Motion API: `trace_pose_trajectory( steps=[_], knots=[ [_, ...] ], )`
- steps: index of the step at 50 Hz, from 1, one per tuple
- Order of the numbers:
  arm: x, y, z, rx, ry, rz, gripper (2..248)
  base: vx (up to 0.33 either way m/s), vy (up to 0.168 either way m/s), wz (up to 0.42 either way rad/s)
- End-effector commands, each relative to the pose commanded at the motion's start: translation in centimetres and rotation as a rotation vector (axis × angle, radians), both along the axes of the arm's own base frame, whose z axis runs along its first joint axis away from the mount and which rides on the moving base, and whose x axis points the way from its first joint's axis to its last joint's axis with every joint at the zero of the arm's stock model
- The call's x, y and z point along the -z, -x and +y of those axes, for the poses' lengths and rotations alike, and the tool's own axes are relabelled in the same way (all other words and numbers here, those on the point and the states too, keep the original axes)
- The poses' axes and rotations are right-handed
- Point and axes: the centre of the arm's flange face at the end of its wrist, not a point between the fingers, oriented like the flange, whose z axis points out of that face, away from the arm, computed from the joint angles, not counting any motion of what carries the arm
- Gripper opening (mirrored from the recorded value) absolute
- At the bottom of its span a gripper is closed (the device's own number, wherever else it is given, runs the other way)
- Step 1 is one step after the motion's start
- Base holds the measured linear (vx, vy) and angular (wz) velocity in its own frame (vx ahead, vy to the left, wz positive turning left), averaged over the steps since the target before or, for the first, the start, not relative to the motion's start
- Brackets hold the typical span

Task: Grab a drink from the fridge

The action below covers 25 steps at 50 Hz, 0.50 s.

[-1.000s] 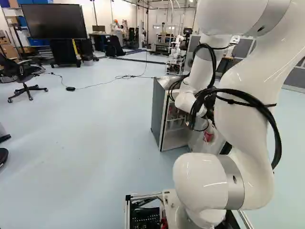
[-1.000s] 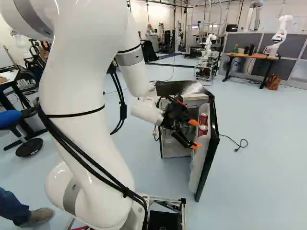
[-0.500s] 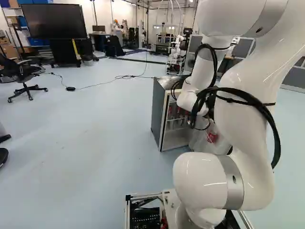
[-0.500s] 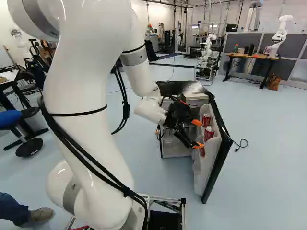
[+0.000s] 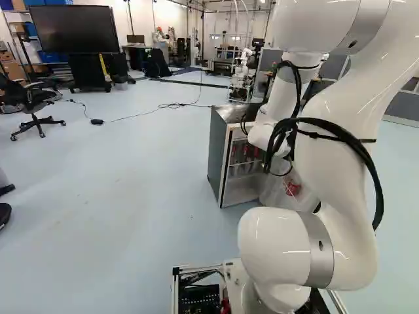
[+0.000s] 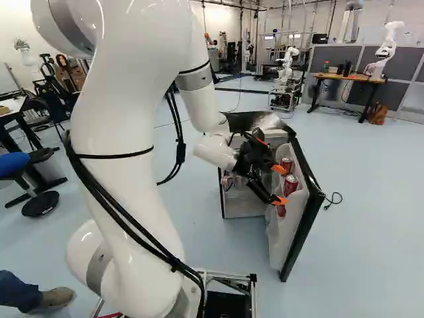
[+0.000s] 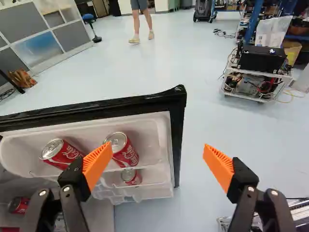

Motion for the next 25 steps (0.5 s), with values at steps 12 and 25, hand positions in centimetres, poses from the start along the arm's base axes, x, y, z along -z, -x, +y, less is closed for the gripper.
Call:
trace_pose_trajectory(
  steps=[12,25],
  knots=[
    [0.0,-0.4,-1.2,0.025,0.002,-0.008,247,0.000,0.000,0.000],
    [0.0,-0.9,-2.5,0.051,0.005,-0.016,247,0.000,0.000,0.000]
  ],
)
